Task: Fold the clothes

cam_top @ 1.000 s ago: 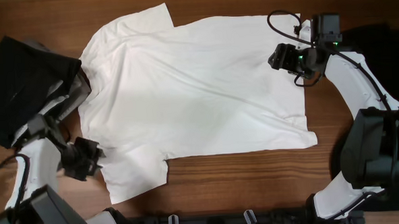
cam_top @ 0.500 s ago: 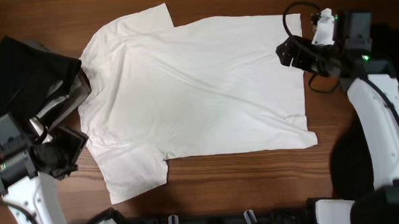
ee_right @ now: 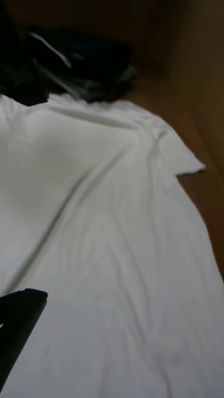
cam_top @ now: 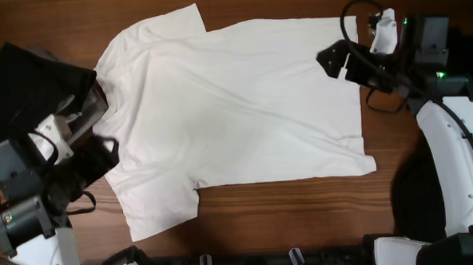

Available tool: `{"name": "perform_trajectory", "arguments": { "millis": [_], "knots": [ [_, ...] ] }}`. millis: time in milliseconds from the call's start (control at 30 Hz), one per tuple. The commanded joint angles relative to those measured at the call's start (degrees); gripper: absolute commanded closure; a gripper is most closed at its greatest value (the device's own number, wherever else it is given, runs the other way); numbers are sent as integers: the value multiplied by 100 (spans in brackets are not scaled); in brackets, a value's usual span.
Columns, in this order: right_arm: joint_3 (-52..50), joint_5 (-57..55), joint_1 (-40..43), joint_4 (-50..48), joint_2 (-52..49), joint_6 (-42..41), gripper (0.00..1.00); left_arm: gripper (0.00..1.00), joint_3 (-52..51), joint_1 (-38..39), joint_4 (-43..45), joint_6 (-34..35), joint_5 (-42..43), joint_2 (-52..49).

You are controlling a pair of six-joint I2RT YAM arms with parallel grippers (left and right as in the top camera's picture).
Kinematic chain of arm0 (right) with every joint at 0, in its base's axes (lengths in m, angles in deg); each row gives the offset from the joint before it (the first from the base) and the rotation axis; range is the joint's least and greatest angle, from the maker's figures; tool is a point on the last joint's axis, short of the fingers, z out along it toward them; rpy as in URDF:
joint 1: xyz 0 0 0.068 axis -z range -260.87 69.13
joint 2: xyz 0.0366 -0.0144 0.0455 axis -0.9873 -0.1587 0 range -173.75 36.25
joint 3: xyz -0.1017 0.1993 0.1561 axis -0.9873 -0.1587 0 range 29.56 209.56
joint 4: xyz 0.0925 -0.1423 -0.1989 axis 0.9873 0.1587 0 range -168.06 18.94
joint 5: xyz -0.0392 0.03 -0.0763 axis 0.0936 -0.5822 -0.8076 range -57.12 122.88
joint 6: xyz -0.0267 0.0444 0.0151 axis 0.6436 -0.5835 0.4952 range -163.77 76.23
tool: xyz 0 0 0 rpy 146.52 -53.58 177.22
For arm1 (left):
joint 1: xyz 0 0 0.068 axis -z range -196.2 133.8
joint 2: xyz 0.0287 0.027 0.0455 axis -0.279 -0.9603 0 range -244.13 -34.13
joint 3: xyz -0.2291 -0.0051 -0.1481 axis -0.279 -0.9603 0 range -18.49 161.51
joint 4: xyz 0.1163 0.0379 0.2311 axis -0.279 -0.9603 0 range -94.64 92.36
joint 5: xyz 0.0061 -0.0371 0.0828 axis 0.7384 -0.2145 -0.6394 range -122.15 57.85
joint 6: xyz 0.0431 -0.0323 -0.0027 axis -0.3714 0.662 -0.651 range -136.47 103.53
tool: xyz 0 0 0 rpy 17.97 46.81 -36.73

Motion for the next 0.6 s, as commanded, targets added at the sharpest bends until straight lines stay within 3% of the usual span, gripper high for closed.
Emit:
{"name": "perform_trajectory", "arguments": {
  "millis": [0, 233, 367, 567],
  "knots": [
    [101, 1331, -9, -122, 76, -328, 1, 15, 192, 304, 170, -448, 321, 151],
    [101, 1259, -9, -63, 76, -79, 1, 14, 192, 356, 103, -446, 317, 94],
    [101, 1023, -9, 485, 76, 623, 1, 13, 190, 356, -308, -236, -240, 33],
    [101, -977, -9, 2050, 240, 612, 2, 14, 175, 356, -946, 490, -739, -455]
  ]
}}
